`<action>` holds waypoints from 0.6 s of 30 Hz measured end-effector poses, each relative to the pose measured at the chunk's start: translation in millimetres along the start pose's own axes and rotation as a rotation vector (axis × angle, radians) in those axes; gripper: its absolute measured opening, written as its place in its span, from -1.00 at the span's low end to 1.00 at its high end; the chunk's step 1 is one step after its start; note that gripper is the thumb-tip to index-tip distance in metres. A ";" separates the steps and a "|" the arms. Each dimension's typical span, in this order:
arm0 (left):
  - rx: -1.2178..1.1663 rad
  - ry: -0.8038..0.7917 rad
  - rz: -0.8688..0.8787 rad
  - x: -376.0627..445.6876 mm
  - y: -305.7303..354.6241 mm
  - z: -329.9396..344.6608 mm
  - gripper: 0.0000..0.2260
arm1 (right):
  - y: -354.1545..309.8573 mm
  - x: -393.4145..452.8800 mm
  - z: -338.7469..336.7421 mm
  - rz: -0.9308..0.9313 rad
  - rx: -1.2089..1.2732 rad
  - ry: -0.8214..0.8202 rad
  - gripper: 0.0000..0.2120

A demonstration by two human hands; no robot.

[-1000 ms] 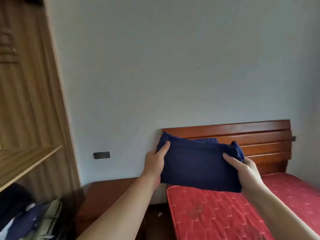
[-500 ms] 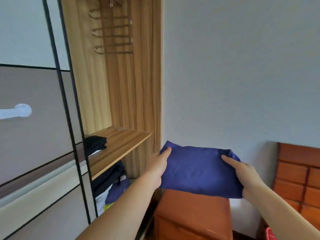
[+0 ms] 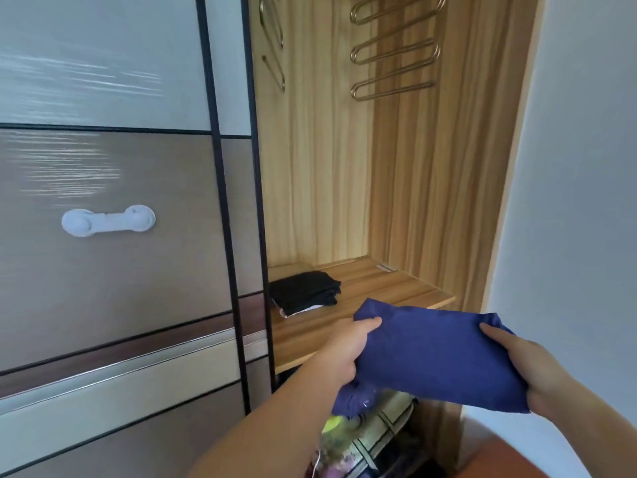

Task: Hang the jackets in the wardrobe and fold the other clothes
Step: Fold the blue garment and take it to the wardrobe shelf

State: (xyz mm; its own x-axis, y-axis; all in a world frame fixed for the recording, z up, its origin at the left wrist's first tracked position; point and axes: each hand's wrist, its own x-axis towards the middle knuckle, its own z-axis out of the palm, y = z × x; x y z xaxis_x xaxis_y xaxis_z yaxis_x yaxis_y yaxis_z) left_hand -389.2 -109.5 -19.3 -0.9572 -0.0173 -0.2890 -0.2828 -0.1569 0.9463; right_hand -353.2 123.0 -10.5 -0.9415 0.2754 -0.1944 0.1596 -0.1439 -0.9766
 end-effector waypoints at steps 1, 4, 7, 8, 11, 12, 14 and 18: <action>-0.015 0.040 0.012 11.7 2.0 -2.2 -0.74 | -1.3 19.0 7.1 0.008 -0.011 -0.024 -0.77; -0.027 0.163 0.071 48.9 8.5 -11.3 -0.76 | -2.6 70.7 35.5 -0.011 -0.077 -0.065 -0.72; -0.022 0.266 0.113 92.7 11.4 -19.9 -0.76 | -2.6 120.0 65.9 -0.080 -0.205 -0.075 -0.75; -0.029 0.298 0.117 109.0 10.5 -23.4 -0.77 | -1.9 135.3 75.5 -0.103 -0.244 -0.068 -0.74; -0.040 0.350 0.159 166.7 7.2 -34.2 -0.80 | 3.6 181.6 102.4 -0.135 -0.335 0.001 -0.66; -0.044 0.373 0.174 184.9 6.7 -37.1 -0.79 | 5.2 197.4 111.3 -0.138 -0.358 0.025 -0.63; -0.062 0.429 0.177 208.3 5.4 -42.7 -0.78 | 7.9 219.8 127.0 -0.161 -0.390 0.059 -0.60; -0.092 0.486 0.139 239.7 12.0 -62.4 -0.80 | 12.9 262.2 162.0 -0.176 -0.413 0.028 -0.67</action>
State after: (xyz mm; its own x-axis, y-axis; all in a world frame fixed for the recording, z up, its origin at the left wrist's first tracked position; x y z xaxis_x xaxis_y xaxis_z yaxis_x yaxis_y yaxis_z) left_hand -618.1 -177.1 -86.3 -0.8397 -0.4979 -0.2166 -0.1276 -0.2069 0.9700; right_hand -646.0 39.3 -59.2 -0.9573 0.2884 -0.0192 0.1087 0.2977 -0.9485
